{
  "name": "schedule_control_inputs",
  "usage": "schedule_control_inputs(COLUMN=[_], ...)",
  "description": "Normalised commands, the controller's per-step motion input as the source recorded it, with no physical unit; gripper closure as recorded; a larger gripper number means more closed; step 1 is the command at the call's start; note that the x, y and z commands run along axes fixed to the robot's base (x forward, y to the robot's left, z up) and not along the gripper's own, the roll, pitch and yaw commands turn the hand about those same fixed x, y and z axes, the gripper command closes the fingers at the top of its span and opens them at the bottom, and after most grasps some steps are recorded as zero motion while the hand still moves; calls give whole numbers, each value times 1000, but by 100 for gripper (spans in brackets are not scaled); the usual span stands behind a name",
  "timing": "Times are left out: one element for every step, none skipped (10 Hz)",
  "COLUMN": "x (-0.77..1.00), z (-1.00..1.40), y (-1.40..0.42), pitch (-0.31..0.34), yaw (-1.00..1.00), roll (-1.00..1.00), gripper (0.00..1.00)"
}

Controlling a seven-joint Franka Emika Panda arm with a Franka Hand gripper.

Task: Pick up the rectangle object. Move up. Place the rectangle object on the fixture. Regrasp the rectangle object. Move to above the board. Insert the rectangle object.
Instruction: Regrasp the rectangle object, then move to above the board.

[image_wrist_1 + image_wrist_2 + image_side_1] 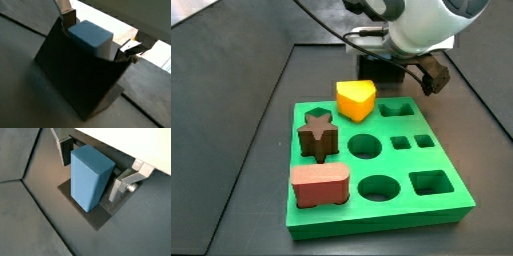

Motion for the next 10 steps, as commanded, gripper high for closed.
schedule_control_inputs(x=[12,13,13,14,14,0,-248,-250,-252,-247], z=[-177,-176,-175,-175,-175,0,1000,1000,1000,1000], y=[-4,-2,-2,-2,-2,0,107,107,108,106], pitch=[23,23,23,23,23,0,-177,-173,-165,-119], yaw=[0,3,11,13,15,0,-269,-271,-257,-241], roll=[53,53,53,53,53,0,-493,-494,-462,-377], gripper=[0,0,0,0,0,100,100,100,100,100])
